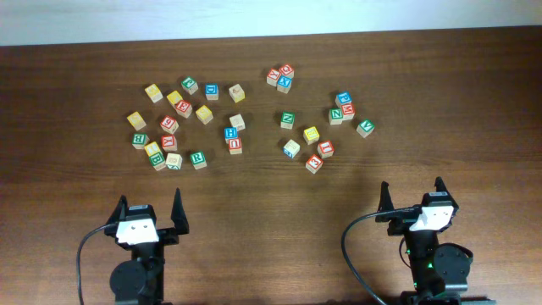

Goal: Spell out RSS

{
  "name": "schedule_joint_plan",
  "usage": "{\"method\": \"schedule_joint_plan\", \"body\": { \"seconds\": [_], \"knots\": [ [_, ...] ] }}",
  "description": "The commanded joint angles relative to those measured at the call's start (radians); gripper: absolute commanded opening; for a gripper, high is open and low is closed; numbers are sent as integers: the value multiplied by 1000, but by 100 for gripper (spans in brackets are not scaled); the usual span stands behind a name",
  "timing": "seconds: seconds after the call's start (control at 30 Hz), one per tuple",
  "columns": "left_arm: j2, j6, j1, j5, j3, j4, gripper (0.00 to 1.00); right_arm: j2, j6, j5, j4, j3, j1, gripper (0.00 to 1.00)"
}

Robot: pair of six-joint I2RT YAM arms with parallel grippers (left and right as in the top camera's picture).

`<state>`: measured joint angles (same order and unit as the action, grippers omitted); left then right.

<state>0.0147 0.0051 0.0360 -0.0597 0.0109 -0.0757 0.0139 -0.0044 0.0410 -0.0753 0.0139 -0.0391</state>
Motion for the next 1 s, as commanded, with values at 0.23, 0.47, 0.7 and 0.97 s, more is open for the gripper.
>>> {"method": "schedule_joint_plan", "body": {
  "seconds": [0.23,0.47,0.7,0.97],
  "knots": [
    [-8,11,8,11,-2,-6,99,-10,-2,-12,-3,-8,6,98],
    [-8,11,8,11,-2,-6,99,-10,-2,-12,-3,-8,6,98],
    [-8,-209,8,681,-2,61,99,-10,-2,-12,-3,-8,6,98],
    [-8,-322,8,1120,-2,613,99,-10,-2,-12,-3,-8,6,98]
  ]
}}
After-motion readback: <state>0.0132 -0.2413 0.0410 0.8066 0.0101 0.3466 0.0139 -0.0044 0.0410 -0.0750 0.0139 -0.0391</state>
